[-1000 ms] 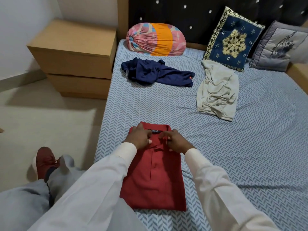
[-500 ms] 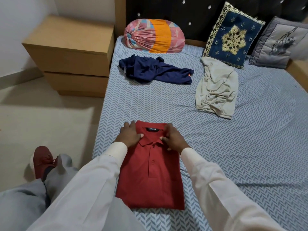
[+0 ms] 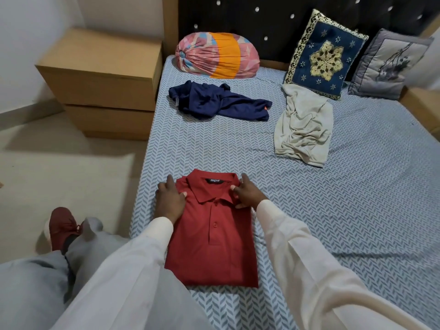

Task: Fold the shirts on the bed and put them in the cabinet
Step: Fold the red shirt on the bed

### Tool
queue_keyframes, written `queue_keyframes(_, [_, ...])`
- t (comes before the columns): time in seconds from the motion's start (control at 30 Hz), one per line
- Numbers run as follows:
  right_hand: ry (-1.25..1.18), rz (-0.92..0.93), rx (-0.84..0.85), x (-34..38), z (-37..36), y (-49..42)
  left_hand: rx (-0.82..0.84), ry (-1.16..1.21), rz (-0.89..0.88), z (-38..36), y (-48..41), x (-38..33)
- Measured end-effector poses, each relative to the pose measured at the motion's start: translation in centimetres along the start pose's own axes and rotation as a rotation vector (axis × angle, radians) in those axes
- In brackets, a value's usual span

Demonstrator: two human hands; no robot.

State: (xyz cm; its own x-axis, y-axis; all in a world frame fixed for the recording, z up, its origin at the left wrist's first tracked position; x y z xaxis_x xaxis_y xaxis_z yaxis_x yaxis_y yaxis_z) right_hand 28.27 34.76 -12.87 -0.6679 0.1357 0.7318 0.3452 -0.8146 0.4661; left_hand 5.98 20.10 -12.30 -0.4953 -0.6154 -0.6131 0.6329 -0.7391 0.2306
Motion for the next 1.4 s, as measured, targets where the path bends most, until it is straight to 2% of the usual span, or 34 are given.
queue_keyframes(0.07, [0.001,0.047,-0.089,-0.3,0.8,1.5,0.018,0.024,0.043,-0.1,1.4,1.3])
queue_keyframes(0.13, [0.132,0.107,-0.285,-1.5,1.6,4.3,0.083,0.016,0.067,-0.2,3.2,2.3])
queue_keyframes(0.2, [0.184,0.068,-0.351,-4.0,1.1,7.5,0.185,-0.058,0.065,-0.4,5.2,3.1])
queue_keyframes(0.33, [0.115,-0.133,-0.239,-7.7,-0.9,13.7,0.412,-0.213,0.129,-0.8,8.9,4.4])
queue_keyframes(0.4, [-0.009,-0.212,-0.156,-8.7,-1.6,15.9,0.520,-0.271,0.142,-0.9,10.3,5.0])
queue_keyframes(0.53, [-0.104,-0.221,0.097,-9.8,-3.2,17.8,0.639,-0.328,0.153,-0.5,11.8,5.7])
queue_keyframes(0.63, [-0.121,-0.200,0.104,-9.9,-3.2,17.9,0.633,-0.239,0.196,-0.7,11.6,6.2])
queue_keyframes(0.73, [-0.161,-0.178,-0.024,-8.9,-2.3,16.8,0.535,0.127,0.229,-0.9,10.6,6.1])
queue_keyframes(0.8, [-0.194,-0.162,-0.114,-8.0,-1.7,15.5,0.444,0.294,0.191,-0.8,9.4,5.7])
queue_keyframes(0.87, [-0.227,-0.134,-0.129,-7.2,-1.5,13.9,0.406,0.370,0.119,-0.6,7.9,4.7])
queue_keyframes(0.97, [-0.349,-0.028,-0.030,-5.2,-1.5,12.0,0.412,0.388,0.035,-2.3,4.3,5.4])
queue_keyframes(1.17, [-0.234,-0.027,-0.004,-4.4,-0.6,10.3,0.419,0.234,-0.049,-0.7,3.1,2.5])
queue_keyframes(1.27, [-0.255,0.024,0.086,-3.7,-1.1,11.8,0.419,0.145,-0.070,-0.6,3.1,2.5])
queue_keyframes(1.4, [0.000,0.084,0.083,-6.5,-2.6,14.4,0.395,0.098,-0.082,-0.5,4.2,1.9])
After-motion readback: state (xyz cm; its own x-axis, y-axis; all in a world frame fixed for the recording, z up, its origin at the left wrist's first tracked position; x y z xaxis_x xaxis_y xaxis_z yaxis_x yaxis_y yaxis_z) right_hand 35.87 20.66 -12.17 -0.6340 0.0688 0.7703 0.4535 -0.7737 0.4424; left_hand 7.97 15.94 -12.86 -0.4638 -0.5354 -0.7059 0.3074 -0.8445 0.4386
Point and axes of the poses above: each hand's wrist, its own y-axis away from the middle knuckle, its own z-axis out of the back of the hand, x = y × z, the point moved 5 cm from there along -y, towards the middle knuckle, and after that the axes turned 2 degrees about z, right-handed, at the moved point
